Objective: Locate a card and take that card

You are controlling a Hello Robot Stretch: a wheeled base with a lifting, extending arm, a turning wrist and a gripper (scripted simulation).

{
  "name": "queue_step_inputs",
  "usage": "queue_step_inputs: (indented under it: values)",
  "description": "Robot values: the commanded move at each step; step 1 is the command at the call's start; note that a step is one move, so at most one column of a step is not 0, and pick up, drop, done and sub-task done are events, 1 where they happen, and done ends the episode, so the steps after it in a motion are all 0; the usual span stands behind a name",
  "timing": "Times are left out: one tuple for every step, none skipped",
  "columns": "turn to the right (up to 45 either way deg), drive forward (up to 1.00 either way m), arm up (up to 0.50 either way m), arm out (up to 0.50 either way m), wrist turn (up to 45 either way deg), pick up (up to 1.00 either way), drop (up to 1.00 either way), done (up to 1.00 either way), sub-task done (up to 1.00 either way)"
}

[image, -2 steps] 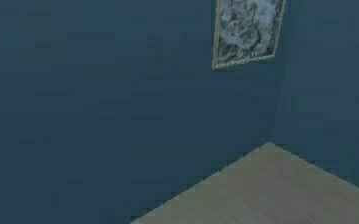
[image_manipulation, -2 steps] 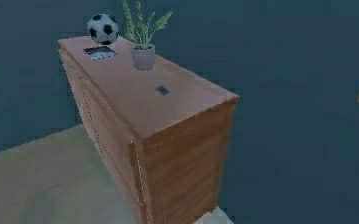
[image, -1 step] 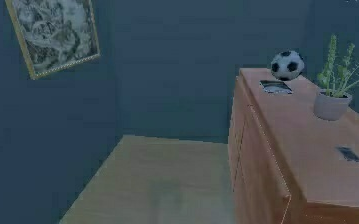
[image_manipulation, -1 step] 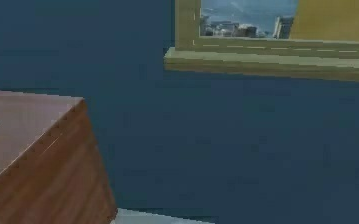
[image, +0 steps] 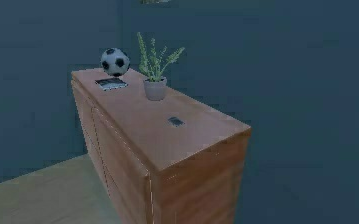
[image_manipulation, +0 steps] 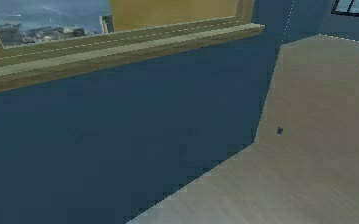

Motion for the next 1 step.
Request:
queue_step_inputs:
  values:
    - [9.0,0.00,0.00,0.00,0.0,0.00,0.00,0.00,0.00]
